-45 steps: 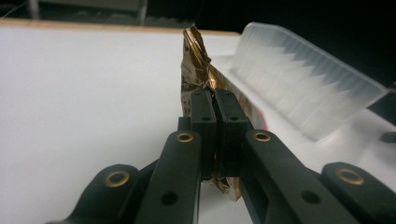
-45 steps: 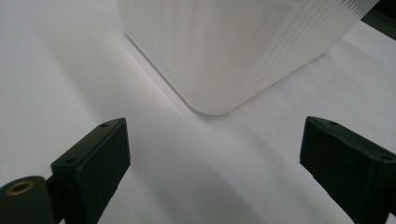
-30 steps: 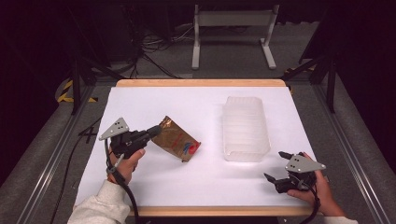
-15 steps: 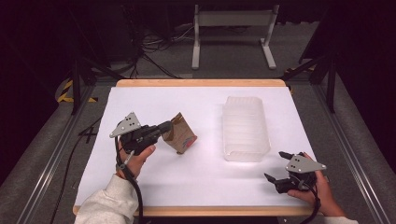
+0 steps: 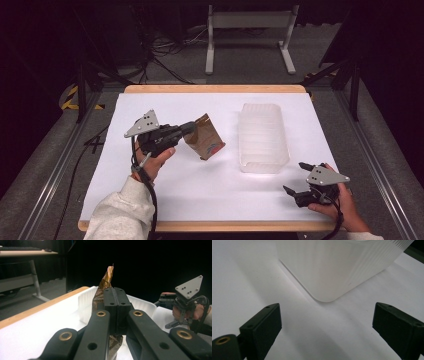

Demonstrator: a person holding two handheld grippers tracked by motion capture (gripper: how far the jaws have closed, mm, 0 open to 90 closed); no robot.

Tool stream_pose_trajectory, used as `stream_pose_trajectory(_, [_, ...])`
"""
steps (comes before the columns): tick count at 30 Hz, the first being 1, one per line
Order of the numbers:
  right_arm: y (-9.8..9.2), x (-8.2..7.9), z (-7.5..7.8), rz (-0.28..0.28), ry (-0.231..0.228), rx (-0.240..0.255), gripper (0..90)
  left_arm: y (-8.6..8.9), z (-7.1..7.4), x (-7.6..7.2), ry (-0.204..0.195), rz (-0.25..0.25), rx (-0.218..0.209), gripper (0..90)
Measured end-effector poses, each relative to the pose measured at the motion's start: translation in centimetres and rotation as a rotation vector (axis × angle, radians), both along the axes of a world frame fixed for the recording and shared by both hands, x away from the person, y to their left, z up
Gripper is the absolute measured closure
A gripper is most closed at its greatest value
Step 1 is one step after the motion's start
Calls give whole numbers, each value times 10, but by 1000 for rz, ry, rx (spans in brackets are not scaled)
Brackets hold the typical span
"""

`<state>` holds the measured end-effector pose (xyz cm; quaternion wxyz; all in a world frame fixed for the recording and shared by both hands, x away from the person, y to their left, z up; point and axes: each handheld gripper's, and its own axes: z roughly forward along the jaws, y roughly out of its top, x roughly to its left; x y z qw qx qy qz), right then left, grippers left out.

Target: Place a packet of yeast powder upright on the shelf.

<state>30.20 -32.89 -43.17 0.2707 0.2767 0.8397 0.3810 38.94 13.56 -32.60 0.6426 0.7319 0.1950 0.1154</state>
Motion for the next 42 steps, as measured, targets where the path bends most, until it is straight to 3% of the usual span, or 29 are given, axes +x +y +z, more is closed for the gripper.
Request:
stream_pose_trajectory(12, [-1, -1, 1, -2, 1, 9, 92, -39, 19, 12, -39, -65, 40, 900])
stream_pose_trajectory(15, [-1, -1, 1, -4, 0, 13, 92, -47, 23, 14, -31, -80, 37, 900])
stream_pose_trajectory(29, [-3, -1, 1, -5, -1, 20, 92, -77, 40, 25, -63, -140, 45, 900])
stream_pose_trajectory(42, [-4, -2, 2, -5, -4, 19, 92, -114, 44, 32, -79, -207, 76, 900])
